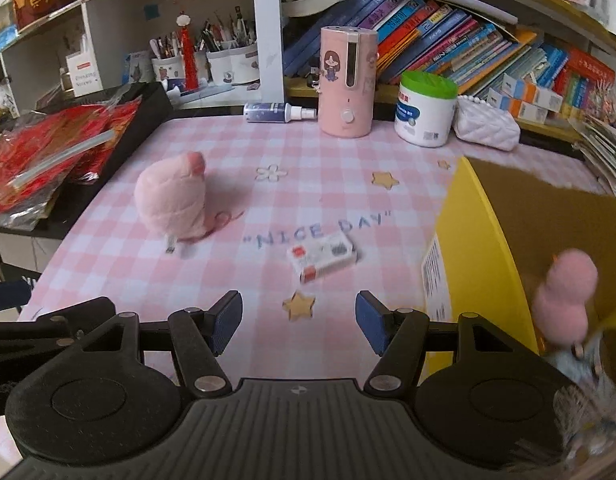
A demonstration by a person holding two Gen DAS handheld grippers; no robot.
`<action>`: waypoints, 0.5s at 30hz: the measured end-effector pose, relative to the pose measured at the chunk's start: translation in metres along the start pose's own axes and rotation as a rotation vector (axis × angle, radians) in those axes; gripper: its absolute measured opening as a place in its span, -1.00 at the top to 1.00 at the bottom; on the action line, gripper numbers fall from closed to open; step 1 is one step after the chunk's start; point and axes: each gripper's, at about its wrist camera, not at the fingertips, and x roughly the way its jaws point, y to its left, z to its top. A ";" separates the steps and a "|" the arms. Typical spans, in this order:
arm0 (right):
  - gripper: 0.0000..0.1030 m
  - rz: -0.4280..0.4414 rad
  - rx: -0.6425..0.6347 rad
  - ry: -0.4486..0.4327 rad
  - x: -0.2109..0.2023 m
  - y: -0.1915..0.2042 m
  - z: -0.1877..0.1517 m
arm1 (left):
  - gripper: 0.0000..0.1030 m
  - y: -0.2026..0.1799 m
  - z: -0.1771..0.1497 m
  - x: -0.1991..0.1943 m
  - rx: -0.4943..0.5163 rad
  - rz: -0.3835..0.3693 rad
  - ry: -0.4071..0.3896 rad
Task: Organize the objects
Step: 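Move both open tools toward the pink plush pig and the stapler box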
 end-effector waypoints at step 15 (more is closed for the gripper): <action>-0.55 -0.047 0.057 0.126 0.081 -0.014 0.033 | -0.74 -0.002 0.041 0.066 -0.079 0.019 0.025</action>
